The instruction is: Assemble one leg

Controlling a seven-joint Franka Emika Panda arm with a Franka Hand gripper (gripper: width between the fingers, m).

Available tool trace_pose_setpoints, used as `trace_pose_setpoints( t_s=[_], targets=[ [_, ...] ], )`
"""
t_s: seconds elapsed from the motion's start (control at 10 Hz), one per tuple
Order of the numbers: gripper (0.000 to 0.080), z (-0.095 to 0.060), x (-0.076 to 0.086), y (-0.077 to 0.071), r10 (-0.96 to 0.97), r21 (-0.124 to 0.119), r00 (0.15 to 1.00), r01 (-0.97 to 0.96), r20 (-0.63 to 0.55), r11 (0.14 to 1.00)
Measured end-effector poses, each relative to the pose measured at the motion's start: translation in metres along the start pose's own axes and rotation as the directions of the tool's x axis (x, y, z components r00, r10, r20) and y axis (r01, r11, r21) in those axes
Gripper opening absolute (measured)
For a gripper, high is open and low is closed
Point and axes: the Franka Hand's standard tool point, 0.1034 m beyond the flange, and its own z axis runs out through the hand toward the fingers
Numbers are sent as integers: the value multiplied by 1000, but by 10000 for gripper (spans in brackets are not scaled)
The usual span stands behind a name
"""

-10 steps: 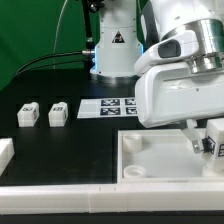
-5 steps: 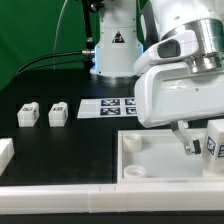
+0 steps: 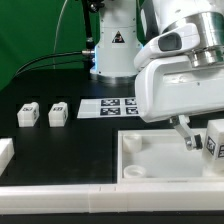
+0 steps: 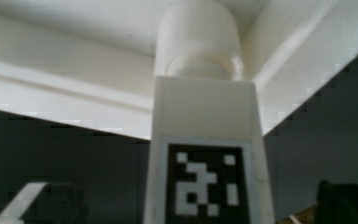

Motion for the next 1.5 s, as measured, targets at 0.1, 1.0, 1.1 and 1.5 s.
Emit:
trace_pose_setpoints(
  t_s=[0.1, 1.0, 1.1, 1.5],
  targets=[
    [649, -1, 2, 0, -2, 5, 1000, 2, 12, 1000],
    [649, -4, 19, -9, -25, 149, 863, -58, 504, 987],
    [649, -4, 19, -9, -25, 149, 863, -58, 505, 987],
    [649, -4, 15, 1, 21, 120, 859, -95, 511, 988]
  ],
)
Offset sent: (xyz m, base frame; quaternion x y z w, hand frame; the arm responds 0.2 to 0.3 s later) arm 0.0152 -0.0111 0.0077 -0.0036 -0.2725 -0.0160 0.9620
